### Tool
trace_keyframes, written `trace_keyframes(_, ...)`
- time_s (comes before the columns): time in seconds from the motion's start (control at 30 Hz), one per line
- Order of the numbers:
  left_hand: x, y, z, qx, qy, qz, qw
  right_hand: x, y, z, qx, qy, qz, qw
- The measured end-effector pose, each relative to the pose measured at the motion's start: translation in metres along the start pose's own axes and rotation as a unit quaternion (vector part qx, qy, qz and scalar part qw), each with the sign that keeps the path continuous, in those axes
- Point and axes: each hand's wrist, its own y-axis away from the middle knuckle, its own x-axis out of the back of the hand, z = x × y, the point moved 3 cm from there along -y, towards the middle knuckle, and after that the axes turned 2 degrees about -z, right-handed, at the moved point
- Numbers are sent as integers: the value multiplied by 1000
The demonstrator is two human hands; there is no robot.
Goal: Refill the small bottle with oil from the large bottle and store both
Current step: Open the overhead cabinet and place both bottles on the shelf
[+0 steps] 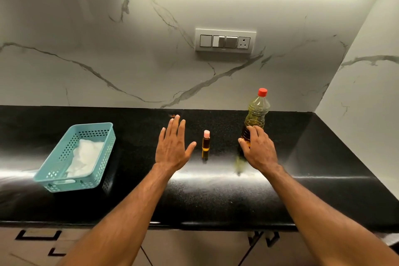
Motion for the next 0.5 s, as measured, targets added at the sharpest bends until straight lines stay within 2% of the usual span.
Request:
trace_keyframes(0.17, -3, 5, -5, -8, 6, 2, 1000, -6, 6, 0, -20, 9, 1, 1000)
trace_keyframes(0.5, -24, 38, -30, 1, 15, -47, 999, -41, 41, 2, -59, 25, -45, 997)
